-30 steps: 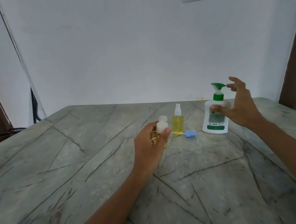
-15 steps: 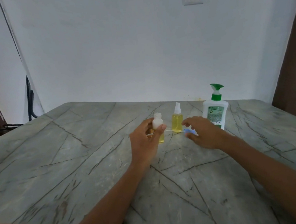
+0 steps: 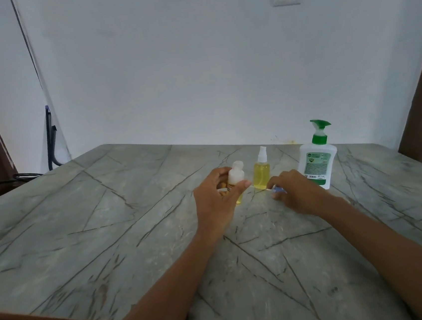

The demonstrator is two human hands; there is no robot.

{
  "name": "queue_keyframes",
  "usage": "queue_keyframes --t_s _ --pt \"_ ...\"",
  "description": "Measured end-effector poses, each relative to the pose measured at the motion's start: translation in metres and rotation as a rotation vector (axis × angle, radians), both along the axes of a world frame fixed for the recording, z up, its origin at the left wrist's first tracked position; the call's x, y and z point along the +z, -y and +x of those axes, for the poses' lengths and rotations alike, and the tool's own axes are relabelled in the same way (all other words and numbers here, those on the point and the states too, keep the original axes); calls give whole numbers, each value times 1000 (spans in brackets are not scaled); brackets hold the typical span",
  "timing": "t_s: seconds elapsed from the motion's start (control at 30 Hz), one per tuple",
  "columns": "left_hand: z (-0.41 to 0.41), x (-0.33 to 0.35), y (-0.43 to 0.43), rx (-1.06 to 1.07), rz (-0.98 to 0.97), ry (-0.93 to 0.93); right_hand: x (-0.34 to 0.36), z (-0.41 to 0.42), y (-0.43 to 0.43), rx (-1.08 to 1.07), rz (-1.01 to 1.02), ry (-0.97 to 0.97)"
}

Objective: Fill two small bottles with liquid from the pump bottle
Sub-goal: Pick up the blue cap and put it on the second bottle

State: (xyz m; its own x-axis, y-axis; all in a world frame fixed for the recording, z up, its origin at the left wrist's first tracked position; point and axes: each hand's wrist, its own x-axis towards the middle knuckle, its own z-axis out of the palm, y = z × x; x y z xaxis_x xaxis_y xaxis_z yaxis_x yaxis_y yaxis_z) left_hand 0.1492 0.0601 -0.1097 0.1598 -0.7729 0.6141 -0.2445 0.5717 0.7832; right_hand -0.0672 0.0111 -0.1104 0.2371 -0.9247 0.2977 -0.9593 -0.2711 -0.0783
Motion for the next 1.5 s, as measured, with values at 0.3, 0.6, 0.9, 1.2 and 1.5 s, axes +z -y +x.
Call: queue_keyframes --t_s 0.3,0.6,0.9,1.2,1.5 --pt "1 4 -4 13 -14 -10 67 -8 -61 187 -471 409" --pt "0 6 -5 34 4 40 107 6 -82 359 -560 122" --pt "-1 6 -7 3 -14 73 108 13 -75 396 -550 -52" --pt "-4 5 -6 10 -21 145 116 31 -69 446 -321 -10" --pt "-4 4 -8 18 -44 157 130 47 -55 586 -247 -34"
